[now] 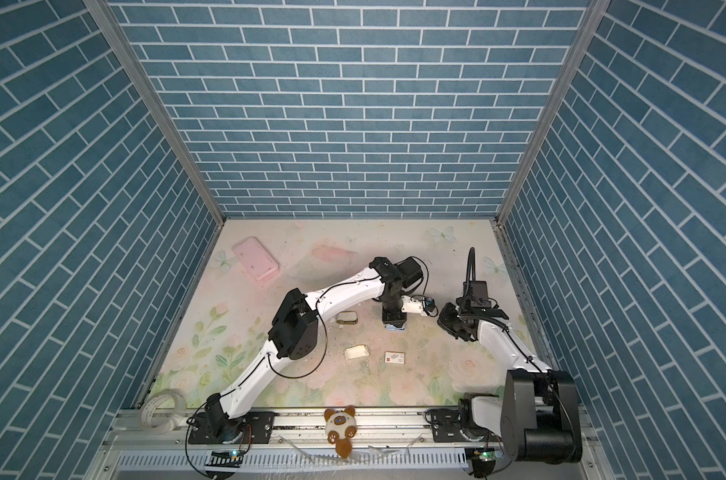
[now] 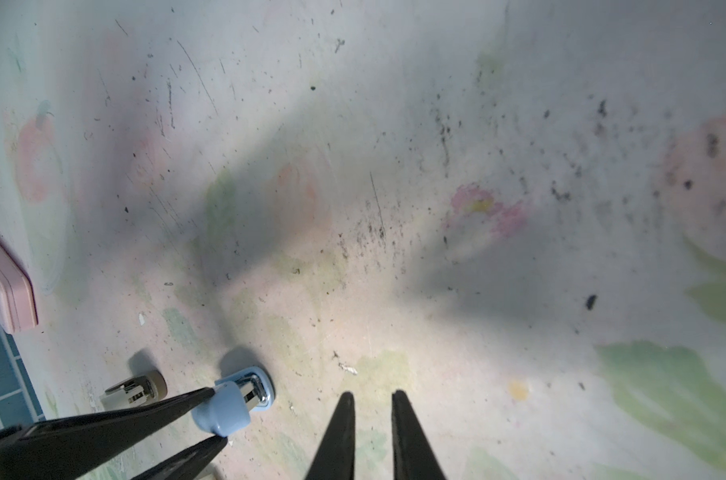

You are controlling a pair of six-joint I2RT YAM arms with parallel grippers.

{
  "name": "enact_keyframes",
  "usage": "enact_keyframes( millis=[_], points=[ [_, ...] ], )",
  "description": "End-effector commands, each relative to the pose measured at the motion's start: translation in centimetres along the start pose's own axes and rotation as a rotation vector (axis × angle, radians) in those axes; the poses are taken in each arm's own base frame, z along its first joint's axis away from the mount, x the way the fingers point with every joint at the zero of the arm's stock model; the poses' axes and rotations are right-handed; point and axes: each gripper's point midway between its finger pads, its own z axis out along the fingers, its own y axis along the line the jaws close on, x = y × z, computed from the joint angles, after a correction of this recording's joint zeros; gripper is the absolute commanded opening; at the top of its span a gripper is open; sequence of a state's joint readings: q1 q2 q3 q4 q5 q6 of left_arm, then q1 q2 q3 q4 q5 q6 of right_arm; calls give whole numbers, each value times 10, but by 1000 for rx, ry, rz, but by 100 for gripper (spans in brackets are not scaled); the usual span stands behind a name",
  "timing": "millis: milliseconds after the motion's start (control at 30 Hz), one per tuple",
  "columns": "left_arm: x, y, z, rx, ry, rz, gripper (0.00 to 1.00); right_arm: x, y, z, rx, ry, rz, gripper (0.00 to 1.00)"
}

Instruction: Load the staples into the stapler

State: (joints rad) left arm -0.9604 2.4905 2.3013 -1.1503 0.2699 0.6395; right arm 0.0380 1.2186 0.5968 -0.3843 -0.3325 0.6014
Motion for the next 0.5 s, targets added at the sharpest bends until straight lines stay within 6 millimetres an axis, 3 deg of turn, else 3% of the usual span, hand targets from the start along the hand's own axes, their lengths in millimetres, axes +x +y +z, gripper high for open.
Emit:
enact_keyframes(
  millis=[0,467],
  points=[
    [8,-10,-9,10,34,-13,26,3,-6,-3,19,-5,-21,19],
    [5,-12,-22,-6,6,-12,38,-1,-2,-6,6,-20,-35,22]
  ],
)
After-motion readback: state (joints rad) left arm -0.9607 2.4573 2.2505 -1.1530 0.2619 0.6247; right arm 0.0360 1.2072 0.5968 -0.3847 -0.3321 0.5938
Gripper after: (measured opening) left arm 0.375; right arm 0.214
